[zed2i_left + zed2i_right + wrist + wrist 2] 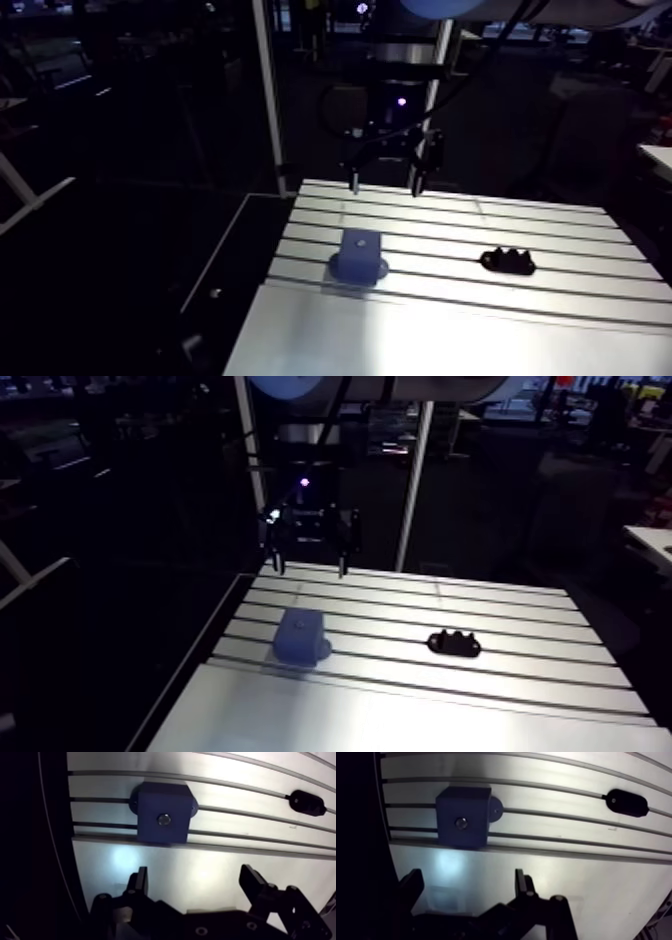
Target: Pick up the M10 bolt and insert it into the hex recess until seated.
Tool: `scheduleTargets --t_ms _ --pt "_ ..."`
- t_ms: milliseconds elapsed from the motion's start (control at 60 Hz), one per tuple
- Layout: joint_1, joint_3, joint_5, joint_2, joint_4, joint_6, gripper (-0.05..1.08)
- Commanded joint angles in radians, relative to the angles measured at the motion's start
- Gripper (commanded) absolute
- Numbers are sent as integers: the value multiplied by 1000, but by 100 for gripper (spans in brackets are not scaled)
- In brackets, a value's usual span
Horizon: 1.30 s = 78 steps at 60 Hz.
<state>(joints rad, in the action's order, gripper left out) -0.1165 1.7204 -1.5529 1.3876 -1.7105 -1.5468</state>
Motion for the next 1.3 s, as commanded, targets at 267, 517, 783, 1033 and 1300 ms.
scheduleTargets --t_ms 267,517,783,1033,1300 --pt "52 -77 2 71 132 -5 1" --pt "57 -92 -44 141 128 -5 1" --pt "57 -104 -52 187 127 -3 1" --pt "57 -98 -51 213 119 -6 1" --pt "65 -138 -51 208 140 -11 1"
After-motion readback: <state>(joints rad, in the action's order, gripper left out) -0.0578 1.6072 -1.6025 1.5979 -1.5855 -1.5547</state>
